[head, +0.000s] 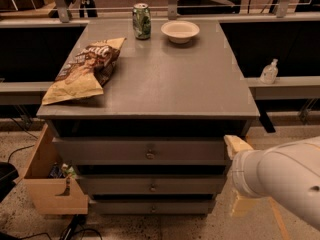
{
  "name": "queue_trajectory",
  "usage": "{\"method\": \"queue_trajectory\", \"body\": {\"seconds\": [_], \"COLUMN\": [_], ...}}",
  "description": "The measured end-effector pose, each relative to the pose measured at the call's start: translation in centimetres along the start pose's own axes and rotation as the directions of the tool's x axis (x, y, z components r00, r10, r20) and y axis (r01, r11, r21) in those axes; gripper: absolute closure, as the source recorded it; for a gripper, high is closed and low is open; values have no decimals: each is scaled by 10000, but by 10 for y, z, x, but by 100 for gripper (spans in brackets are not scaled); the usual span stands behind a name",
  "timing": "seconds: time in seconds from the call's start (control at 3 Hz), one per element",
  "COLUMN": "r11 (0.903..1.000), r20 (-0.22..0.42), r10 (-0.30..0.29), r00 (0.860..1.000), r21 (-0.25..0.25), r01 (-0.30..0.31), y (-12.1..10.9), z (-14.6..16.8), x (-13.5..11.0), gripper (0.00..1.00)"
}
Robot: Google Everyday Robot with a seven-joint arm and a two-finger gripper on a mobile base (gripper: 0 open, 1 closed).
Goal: Open top drawer
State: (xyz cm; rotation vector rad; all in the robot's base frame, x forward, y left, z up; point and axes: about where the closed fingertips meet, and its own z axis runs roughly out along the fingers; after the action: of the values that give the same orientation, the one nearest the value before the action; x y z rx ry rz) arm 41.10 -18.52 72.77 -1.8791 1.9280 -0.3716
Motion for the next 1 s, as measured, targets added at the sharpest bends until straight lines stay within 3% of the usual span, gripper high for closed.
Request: {"method": "queue_trajectory", "body": {"seconds": [0.33,1.0], "r11": [9991,9936], "r20": [-409,-934], "r10": [-398,-1028], "r00": [9984,9903], "r21": [-146,-564], "r01": [392,979], "y": [6,-20], "z": [35,77], "x": [-6,-1], "gripper": [0,0]}}
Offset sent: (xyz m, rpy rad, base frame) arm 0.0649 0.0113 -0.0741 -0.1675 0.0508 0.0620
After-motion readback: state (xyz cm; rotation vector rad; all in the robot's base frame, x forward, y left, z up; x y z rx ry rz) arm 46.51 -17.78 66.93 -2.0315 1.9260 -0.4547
